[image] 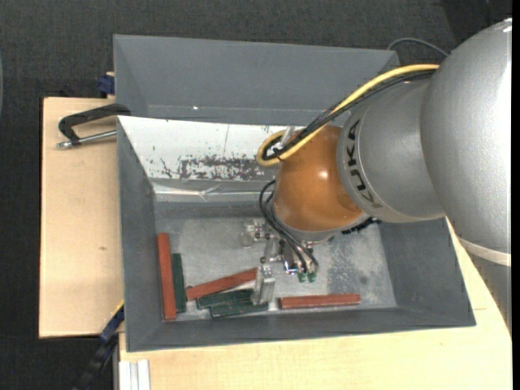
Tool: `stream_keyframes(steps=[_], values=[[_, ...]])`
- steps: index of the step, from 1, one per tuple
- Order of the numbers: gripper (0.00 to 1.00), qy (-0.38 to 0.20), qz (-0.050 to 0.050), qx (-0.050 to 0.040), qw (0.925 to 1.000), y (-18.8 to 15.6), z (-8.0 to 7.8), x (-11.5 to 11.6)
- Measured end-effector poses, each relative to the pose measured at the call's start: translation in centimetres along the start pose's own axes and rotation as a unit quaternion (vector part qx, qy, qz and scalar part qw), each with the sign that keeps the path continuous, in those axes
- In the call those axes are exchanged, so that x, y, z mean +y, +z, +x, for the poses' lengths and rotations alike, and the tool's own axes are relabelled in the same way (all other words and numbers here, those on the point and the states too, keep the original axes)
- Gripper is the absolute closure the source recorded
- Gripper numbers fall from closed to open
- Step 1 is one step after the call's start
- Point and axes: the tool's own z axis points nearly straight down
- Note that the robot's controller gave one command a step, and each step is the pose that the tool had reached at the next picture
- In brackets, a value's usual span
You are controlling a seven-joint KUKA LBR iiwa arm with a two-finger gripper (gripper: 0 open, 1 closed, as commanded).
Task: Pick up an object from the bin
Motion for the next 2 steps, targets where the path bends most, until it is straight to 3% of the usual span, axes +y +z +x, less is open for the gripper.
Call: stream_keyframes(steps=[1, 2], values=[[1.00, -0.014, 0.000, 0.0007, 0.9999, 2.27, -2.27, 5.94], [0.00, -0.014, 0.000, -0.0019, 0.9999, 2.16, -2.43, 5.92]])
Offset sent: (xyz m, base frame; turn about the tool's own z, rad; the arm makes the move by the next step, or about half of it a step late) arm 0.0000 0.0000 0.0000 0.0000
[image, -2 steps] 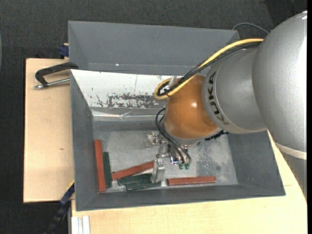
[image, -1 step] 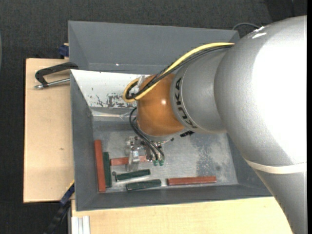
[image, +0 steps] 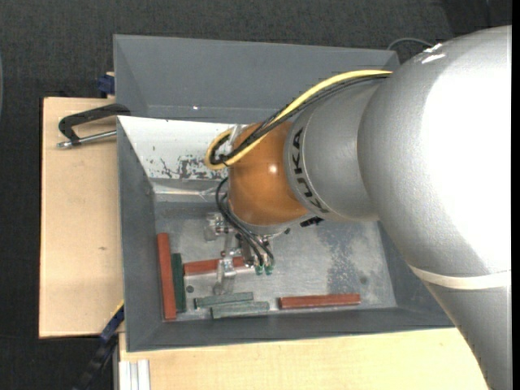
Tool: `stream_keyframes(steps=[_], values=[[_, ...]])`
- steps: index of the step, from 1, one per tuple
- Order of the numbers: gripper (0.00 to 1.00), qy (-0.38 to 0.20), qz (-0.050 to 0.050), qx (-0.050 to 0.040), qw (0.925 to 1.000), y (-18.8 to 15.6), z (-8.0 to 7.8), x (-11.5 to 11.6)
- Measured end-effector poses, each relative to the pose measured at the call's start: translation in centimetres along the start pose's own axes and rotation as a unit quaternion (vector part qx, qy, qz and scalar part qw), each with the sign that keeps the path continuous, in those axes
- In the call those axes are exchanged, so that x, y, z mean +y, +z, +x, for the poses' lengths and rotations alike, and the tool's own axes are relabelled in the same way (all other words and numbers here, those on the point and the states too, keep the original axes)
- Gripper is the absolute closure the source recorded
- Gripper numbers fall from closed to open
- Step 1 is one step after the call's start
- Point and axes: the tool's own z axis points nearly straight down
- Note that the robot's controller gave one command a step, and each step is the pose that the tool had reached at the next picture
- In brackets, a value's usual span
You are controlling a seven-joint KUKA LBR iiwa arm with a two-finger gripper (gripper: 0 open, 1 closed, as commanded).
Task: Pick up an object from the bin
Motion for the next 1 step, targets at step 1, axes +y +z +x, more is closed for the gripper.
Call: stream_keyframes(steps=[1], values=[[1.00, 0.000, 0.000, 0.0027, 1.0000, 0.11, 0.15, 0.01]])
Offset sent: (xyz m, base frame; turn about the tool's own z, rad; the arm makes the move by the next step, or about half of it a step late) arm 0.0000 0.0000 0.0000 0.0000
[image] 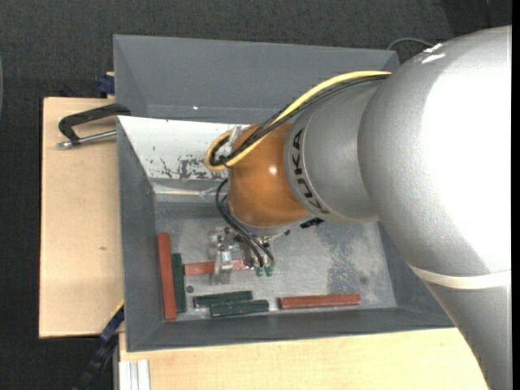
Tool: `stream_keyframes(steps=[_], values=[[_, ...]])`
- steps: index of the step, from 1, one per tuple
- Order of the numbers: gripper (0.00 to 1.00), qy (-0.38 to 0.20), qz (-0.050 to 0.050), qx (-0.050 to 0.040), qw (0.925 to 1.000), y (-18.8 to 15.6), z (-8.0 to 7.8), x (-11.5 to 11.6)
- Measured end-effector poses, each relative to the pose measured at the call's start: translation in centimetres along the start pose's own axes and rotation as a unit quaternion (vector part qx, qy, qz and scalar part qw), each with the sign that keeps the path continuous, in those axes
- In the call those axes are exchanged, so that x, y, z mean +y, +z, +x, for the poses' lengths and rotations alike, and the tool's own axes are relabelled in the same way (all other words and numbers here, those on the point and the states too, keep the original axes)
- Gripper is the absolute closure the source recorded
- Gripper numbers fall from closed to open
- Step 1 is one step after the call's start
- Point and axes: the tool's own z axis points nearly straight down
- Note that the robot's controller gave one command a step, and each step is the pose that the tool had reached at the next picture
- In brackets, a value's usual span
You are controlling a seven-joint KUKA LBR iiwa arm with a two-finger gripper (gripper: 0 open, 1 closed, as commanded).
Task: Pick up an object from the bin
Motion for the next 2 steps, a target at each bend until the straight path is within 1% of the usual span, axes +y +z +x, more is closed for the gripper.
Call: stream_keyframes(steps=[1, 2], values=[[1.00, 0.000, 0.000, 0.0000, 1.0000, 0.0, 0.0, 0.0], [1.00, 0.023, -0.001, -0.0027, 0.9997, -15.5, -1.6, -0.2]])
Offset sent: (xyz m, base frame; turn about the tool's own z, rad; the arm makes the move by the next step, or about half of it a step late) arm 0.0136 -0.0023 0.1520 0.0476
